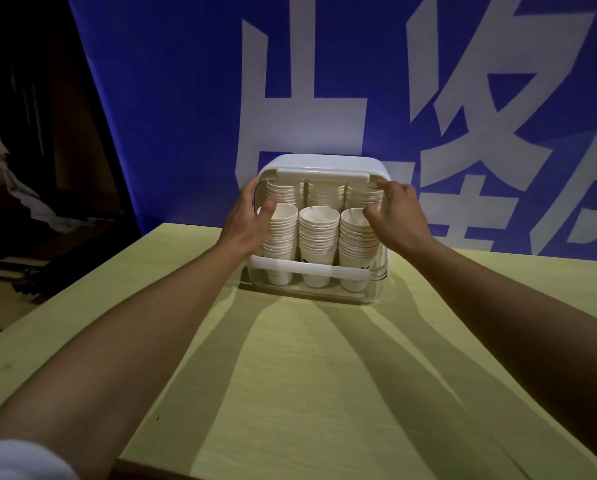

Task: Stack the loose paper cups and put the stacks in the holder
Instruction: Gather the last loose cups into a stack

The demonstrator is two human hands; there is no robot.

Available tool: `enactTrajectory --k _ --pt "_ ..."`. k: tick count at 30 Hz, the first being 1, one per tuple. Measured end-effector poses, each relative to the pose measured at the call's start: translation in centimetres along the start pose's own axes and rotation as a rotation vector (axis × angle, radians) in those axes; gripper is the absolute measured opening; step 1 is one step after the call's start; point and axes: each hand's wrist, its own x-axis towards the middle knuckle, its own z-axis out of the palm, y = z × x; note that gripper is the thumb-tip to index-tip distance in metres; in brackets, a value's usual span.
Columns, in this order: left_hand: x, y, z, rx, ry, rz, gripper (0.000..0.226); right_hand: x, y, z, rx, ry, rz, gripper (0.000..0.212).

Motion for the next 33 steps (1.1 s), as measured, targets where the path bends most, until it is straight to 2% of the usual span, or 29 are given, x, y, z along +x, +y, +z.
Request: enactTrajectory --k 7,11,15,19,22,25,29,33 --pt "-2.6 -2.9 -0.6 -0.089 0.010 -0.014 0.061 -3.7 2.3 0.1 0.158 0.038 -0.026 0.047" --pt "-3.7 -3.5 -0.3 -0.136 0.018 -0.007 0.066 -5.2 3.5 0.7 0.228 0.022 -0.050 0.071" --pt "-3.8 -2.9 0.0 -0.062 -0.007 0.004 0.087 -4.8 2.9 0.4 0.155 -0.045 -0.111 0.089" --pt "-3.2 -2.4 0.4 0.071 -0.019 0.015 0.099 -3.4 1.8 -0.2 -0.028 -0.161 -0.097 0.070" --pt "-3.0 -2.4 0.9 0.112 0.032 0.020 0.099 -3.0 1.1 -0.4 0.008 -0.116 -0.073 0.052" --pt "-3.2 -2.3 1.4 0.103 0.070 0.018 0.097 -3.3 0.8 -0.4 0.037 -0.073 -0.065 0.043" --pt "-4.3 -2.7 1.5 0.042 0.109 0.019 0.080 -5.3 1.5 0.5 0.044 -0.056 -0.083 0.039" --pt "-6.2 -3.9 1.6 0.009 0.067 0.007 0.062 -7.7 2.7 1.4 0.056 -0.049 -0.121 0.030"
